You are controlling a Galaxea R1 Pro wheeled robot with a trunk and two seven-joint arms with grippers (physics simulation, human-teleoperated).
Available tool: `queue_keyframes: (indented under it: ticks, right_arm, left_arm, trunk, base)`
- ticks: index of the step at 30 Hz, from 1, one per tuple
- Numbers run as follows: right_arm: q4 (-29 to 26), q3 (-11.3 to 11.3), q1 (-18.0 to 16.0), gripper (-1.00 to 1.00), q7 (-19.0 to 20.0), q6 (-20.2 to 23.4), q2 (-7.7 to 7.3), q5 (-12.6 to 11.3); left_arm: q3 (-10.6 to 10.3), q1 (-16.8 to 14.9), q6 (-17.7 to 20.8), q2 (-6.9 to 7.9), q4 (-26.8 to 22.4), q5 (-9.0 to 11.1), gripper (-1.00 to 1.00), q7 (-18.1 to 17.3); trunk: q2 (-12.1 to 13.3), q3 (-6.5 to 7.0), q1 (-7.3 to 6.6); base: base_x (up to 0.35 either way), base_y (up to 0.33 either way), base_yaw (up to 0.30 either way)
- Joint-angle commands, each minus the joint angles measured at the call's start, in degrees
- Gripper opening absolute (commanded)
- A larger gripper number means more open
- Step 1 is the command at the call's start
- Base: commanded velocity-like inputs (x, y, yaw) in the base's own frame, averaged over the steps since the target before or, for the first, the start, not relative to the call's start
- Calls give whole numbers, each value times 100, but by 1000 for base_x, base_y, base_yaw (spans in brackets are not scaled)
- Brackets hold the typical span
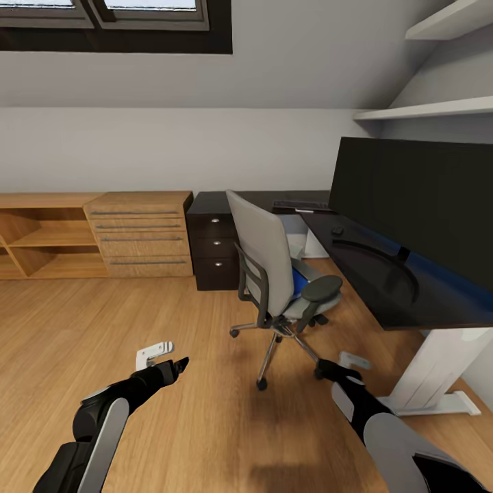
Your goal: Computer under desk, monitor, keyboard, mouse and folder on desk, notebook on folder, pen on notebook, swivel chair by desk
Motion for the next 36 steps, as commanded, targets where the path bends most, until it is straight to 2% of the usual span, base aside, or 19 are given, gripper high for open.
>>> queue_keyframes:
  ticks: [1, 7, 8, 10, 11, 13, 16, 25, 36]
  right_arm:
    - [4, 30, -4, 100, -11, -25, 28, -35]
    - [0, 82, -4, 100, -6, -83, 48, 94]
    - [-6, 95, 0, 100, -7, -290, 48, 282]
    - [-7, 99, 2, 100, -11, -444, 45, 406]
    - [-9, 102, 6, 100, -22, -759, 42, 628]
    - [-13, 104, 10, 100, -26, -931, 39, 740]
    - [-24, 104, 12, 100, -24, -1012, 29, 791]
    - [-71, 105, 20, 100, -23, -1068, 35, 815]
    - [-211, 113, 27, 100, -31, -994, 58, 809]
  left_arm:
    - [31, -4, 26, 3, -8, 69, 100, 49]
    - [-12, 55, -10, -18, -15, 65, 100, 60]
    - [-79, 109, -24, -23, -18, 60, 100, 71]
    - [-97, 125, -27, -24, -19, 58, 100, 75]
    - [-120, 143, -31, -25, -19, 57, 100, 101]
    - [-133, 150, -33, -26, -20, 56, 100, 118]
    - [-155, 153, -33, -26, -20, 56, 100, 127]
    - [-209, 154, -34, -18, -20, 56, 100, 130]
    - [-216, 155, -31, -17, -20, 56, 100, 139]
  trunk:
    - [-44, -24, 22]
    - [-285, -131, 154]
    - [-325, -149, 176]
    - [-405, -185, 219]
    - [-445, -203, 241]
    - [-525, -239, 285]
    - [-646, -293, 351]
    - [-646, -293, 351]
    - [-1087, -490, 593]
  base:
    - [0, 0, 0]
    - [0, 0, 0]
    - [0, 0, 0]
    - [0, 0, 0]
    - [0, 0, 0]
    - [0, 0, 0]
    - [0, 0, 0]
    - [0, 0, 0]
    - [0, 0, 0]
